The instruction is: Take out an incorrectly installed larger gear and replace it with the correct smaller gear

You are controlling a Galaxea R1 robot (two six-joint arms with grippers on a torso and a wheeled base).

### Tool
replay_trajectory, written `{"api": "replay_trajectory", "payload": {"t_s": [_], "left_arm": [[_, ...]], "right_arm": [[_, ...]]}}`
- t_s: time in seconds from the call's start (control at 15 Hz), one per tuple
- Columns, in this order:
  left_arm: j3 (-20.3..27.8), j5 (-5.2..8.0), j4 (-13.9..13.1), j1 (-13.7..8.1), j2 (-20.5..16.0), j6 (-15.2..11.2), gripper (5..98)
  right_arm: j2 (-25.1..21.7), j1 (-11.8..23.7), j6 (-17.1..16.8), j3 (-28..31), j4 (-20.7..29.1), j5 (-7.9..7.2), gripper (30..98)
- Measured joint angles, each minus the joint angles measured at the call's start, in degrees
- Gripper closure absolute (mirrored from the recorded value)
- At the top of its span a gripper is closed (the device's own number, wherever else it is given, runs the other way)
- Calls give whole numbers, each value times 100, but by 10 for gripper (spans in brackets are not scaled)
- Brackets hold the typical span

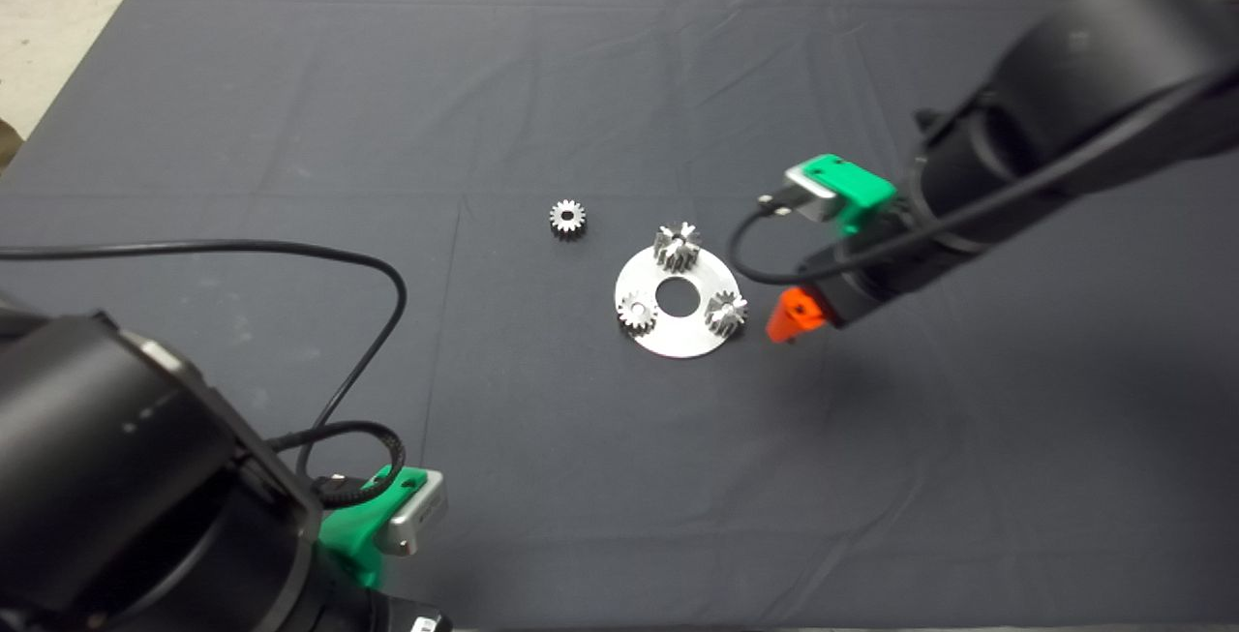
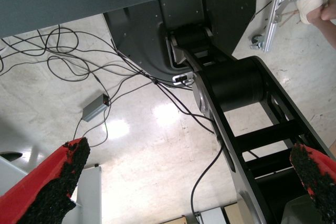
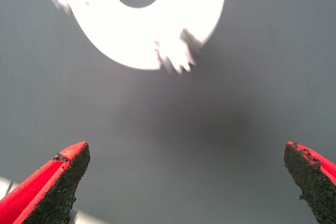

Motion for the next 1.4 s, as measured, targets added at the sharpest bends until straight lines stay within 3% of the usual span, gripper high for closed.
{"api": "replay_trajectory", "payload": {"t_s": [0.2, 0.33, 0.47, 0.93, 1.13, 1.4], "left_arm": [[0, 2, -1, 2, -2, 0, 54], [0, 2, -2, 0, -2, 0, 54], [0, 2, 0, 0, 0, 0, 54], [0, 2, 0, 0, 0, 0, 54], [0, 2, 0, 0, 0, 0, 54], [0, 2, 0, 2, 16, 0, 54]], "right_arm": [[662, -459, -395, -719, -611, 102, 308], [722, -639, -418, -1001, -898, 74, 308], [736, -670, -426, -1262, -1028, 17, 308], [979, -674, -436, -1452, -1452, 33, 308], [1122, -674, -374, -1519, -1808, 36, 308], [1161, -676, 43, -1557, -2368, 38, 308]]}}
